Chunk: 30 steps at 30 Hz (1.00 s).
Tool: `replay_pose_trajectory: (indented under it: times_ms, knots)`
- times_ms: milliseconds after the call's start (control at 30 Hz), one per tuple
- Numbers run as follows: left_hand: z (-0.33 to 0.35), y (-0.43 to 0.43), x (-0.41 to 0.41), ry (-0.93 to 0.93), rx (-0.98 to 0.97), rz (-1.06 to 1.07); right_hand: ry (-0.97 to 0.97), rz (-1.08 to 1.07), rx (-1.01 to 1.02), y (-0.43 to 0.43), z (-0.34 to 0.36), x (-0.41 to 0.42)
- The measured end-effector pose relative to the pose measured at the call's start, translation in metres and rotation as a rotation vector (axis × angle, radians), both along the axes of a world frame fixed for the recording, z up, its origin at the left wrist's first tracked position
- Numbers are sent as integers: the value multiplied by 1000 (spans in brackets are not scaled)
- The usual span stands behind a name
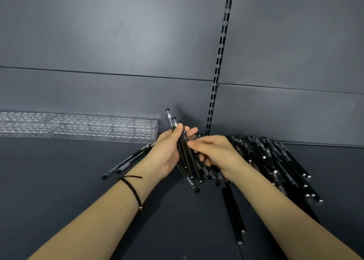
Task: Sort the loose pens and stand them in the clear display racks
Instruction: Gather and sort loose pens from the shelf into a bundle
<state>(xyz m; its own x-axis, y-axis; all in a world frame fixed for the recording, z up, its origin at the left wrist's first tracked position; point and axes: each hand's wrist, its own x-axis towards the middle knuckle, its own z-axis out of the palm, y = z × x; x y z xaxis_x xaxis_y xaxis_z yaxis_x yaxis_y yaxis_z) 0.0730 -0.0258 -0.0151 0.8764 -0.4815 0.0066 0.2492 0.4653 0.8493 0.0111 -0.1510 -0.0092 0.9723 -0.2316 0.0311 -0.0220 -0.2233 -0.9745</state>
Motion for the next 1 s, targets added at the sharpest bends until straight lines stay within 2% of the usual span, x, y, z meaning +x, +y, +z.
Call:
replay_pose_trajectory:
  times_ms: [100, 200, 267, 433, 667, 1000]
  knots:
    - [5, 7, 7, 6, -66, 80, -42, -48, -31, -11, 6, 2]
    - [6, 13, 10, 57, -47, 153, -92, -265, -355, -32, 0, 7]
    - [3, 13, 10, 87, -29, 147, -34, -305, -545, -40, -5, 8]
    - [-2, 7, 6, 69, 16, 79, 199, -194, -843, -35, -5, 8]
    - [-2, 9, 4, 77, 72, 88, 238, -97, -879, -32, -1, 4]
    - [-5, 6, 0, 37, 196, 9, 256, -135, -963, -18, -2, 2]
